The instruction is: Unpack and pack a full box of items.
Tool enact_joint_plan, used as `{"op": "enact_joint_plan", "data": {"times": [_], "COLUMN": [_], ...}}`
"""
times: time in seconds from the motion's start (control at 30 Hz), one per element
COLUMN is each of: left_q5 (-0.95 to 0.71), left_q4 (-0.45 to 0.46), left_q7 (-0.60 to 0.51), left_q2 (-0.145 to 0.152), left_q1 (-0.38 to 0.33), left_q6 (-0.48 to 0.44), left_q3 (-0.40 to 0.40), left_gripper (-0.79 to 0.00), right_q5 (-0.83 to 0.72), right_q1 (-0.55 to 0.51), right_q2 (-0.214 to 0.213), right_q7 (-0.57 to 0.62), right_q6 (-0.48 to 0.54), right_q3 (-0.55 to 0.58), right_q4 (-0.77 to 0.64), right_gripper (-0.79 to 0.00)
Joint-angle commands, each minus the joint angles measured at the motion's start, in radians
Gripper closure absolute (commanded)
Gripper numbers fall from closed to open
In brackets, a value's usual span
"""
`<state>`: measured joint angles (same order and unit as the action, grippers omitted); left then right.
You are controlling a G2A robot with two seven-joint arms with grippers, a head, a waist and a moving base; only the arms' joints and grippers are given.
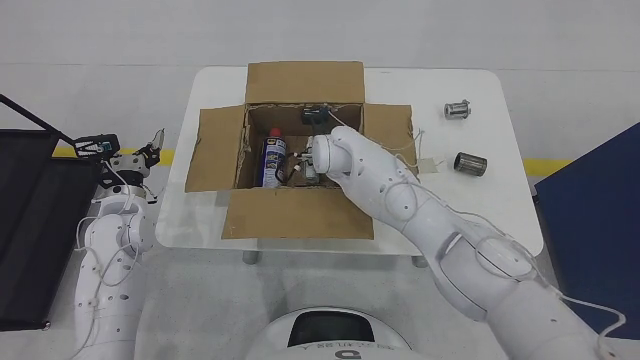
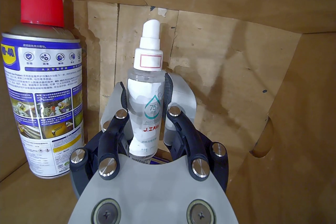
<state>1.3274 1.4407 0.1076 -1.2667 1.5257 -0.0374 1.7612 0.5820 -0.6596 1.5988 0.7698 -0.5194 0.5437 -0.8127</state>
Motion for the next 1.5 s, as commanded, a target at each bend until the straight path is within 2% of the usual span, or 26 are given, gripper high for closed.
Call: {"op": "enact_joint_plan", "data": {"times": [0.0,0.13,0.27,0.37,0.5,0.67,0.8,1.0,1.17,1.33,1.47], "left_q5": [0.0,0.0,0.0,0.0,0.0,0.0,0.0,0.0,0.0,0.0,0.0], "left_q4": [0.0,0.0,0.0,0.0,0.0,0.0,0.0,0.0,0.0,0.0,0.0], "left_q7": [0.0,0.0,0.0,0.0,0.0,0.0,0.0,0.0,0.0,0.0,0.0], "left_q2": [0.0,0.0,0.0,0.0,0.0,0.0,0.0,0.0,0.0,0.0,0.0], "left_q1": [0.0,0.0,0.0,0.0,0.0,0.0,0.0,0.0,0.0,0.0,0.0], "left_q6": [0.0,0.0,0.0,0.0,0.0,0.0,0.0,0.0,0.0,0.0,0.0], "left_q3": [0.0,0.0,0.0,0.0,0.0,0.0,0.0,0.0,0.0,0.0,0.0], "left_gripper": [-0.785,-0.785,-0.785,-0.785,-0.785,-0.785,-0.785,-0.785,-0.785,-0.785,-0.785], "right_q5": [-0.009,-0.014,0.026,0.079,0.137,0.128,0.056,-0.077,-0.205,-0.288,-0.355], "right_q1": [0.002,-0.01,-0.066,-0.142,-0.287,-0.497,-0.642,-0.79,-0.901,-0.974,-1.008], "right_q2": [-0.004,-0.029,-0.079,-0.126,-0.19,-0.244,-0.271,-0.299,-0.314,-0.321,-0.323], "right_q7": [0.009,0.022,0.034,0.051,0.056,-0.102,-0.232,-0.305,-0.343,-0.39,-0.407], "right_q6": [0.019,0.071,0.129,0.179,0.305,0.511,0.663,0.762,0.824,0.847,0.872], "right_q3": [0.017,0.073,0.147,0.219,0.343,0.519,0.668,0.892,1.068,1.181,1.218], "right_q4": [-0.005,-0.058,-0.179,-0.321,-0.565,-0.834,-0.983,-1.105,-1.153,-1.148,-1.113], "right_gripper": [0.0,0.0,0.0,0.0,0.0,0.0,0.0,0.0,0.0,0.0,0.0]}}
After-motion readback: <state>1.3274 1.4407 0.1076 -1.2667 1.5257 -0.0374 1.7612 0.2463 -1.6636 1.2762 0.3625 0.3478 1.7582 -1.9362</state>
